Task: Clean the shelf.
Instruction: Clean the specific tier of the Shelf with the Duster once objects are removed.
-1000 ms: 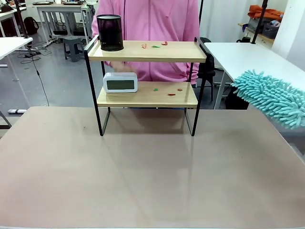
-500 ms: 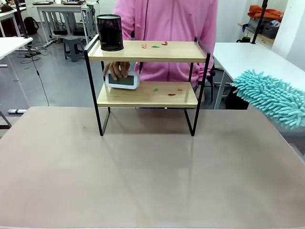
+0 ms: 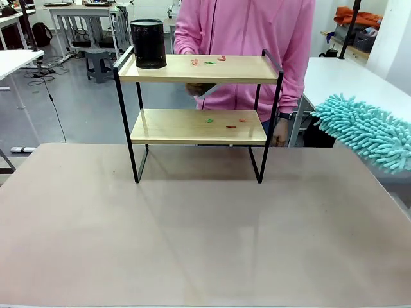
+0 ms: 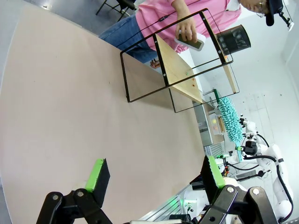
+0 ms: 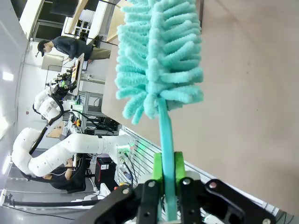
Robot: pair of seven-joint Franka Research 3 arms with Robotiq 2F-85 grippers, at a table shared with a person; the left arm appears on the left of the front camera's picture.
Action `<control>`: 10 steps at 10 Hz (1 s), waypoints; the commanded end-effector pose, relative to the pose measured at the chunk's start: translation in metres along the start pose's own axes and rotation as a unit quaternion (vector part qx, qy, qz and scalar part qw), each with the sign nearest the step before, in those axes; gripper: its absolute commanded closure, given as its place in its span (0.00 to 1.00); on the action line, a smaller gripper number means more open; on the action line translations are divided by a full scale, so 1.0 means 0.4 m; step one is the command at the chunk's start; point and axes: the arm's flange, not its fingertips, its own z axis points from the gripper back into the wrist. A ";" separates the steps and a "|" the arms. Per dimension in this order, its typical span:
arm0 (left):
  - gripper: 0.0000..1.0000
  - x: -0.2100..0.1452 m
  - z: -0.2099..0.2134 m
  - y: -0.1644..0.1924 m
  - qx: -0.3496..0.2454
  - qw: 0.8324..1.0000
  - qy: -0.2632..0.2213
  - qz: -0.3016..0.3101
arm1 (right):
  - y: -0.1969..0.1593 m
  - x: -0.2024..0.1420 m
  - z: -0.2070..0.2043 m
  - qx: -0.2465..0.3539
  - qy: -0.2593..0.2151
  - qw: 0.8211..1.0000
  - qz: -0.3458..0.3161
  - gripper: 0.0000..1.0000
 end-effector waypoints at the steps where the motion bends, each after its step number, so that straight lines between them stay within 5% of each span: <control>1: 0.00 0.003 -0.001 -0.001 -0.009 1.000 -0.006 -0.011 | 0.007 -0.005 0.004 -0.001 0.000 1.000 -0.008 1.00; 3: 0.00 0.003 -0.001 -0.001 -0.009 1.000 -0.006 -0.011 | 0.007 -0.005 0.004 -0.001 0.000 1.000 -0.008 1.00; 4: 0.00 0.003 -0.001 -0.001 -0.009 1.000 -0.006 -0.011 | 0.000 0.000 0.000 0.000 0.000 1.000 0.000 0.88; 5: 0.00 0.003 -0.001 -0.001 -0.009 1.000 -0.006 -0.011 | 0.019 0.010 0.010 0.005 -0.008 1.000 0.002 0.88; 8: 0.00 0.003 -0.001 -0.001 -0.009 1.000 -0.006 -0.011 | 0.201 0.054 0.102 -0.054 -0.101 0.993 0.010 0.88; 9: 0.00 0.003 -0.001 -0.001 -0.009 1.000 -0.006 -0.011 | 0.263 0.045 0.072 -0.084 -0.084 0.993 0.026 0.88; 10: 0.00 0.003 -0.001 -0.001 -0.009 1.000 -0.006 -0.011 | 0.308 0.002 0.033 -0.106 -0.012 0.992 0.061 0.88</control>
